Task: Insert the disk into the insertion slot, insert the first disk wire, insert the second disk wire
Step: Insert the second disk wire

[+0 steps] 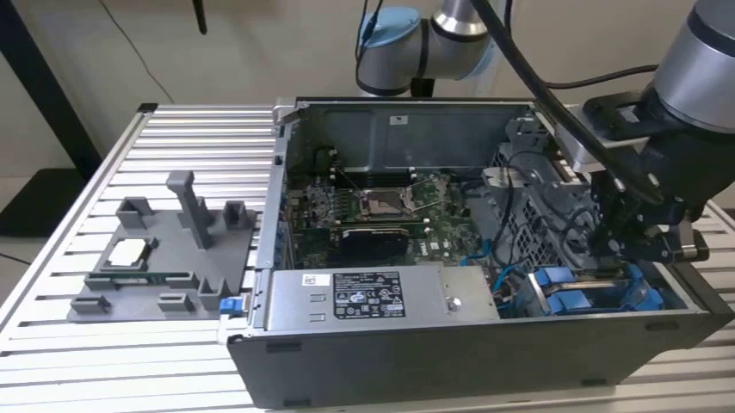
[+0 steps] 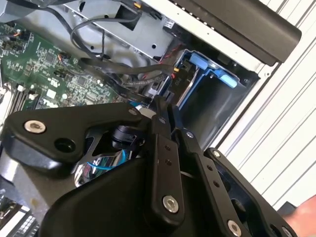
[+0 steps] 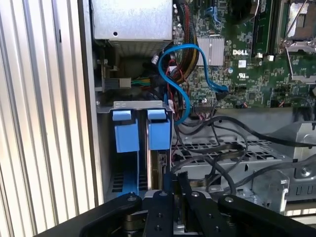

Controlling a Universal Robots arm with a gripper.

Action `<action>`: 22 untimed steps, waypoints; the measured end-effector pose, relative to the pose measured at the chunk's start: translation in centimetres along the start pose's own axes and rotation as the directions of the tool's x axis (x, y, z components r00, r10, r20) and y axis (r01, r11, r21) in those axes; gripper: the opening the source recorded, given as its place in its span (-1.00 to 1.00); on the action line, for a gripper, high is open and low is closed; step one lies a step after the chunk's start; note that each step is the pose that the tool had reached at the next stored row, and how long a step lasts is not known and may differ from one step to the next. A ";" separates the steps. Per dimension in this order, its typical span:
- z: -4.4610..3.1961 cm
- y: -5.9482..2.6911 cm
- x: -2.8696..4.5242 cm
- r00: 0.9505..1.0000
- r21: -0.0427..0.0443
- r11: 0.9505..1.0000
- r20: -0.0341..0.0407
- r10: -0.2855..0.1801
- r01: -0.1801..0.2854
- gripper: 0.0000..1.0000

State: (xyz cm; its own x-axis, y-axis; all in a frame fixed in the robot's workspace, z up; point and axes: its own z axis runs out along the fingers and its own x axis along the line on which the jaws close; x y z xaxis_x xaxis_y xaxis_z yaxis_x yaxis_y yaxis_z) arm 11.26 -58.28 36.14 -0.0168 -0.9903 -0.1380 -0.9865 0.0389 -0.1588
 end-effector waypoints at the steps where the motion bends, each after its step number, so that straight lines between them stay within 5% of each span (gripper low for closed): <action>1: 0.12 0.02 0.02 1.000 0.003 1.000 0.000 -0.001 0.001 -0.68; 7: 0.96 0.16 0.14 1.000 0.007 1.000 -0.016 -0.002 0.002 -0.68; 22: 1.91 0.11 0.24 1.000 0.009 1.000 -0.018 0.004 -0.004 -0.68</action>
State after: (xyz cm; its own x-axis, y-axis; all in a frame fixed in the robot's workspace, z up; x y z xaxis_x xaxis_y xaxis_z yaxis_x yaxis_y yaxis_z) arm 11.46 -58.26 34.22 -0.0237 -0.9924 -0.1210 -0.9850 0.0439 -0.1670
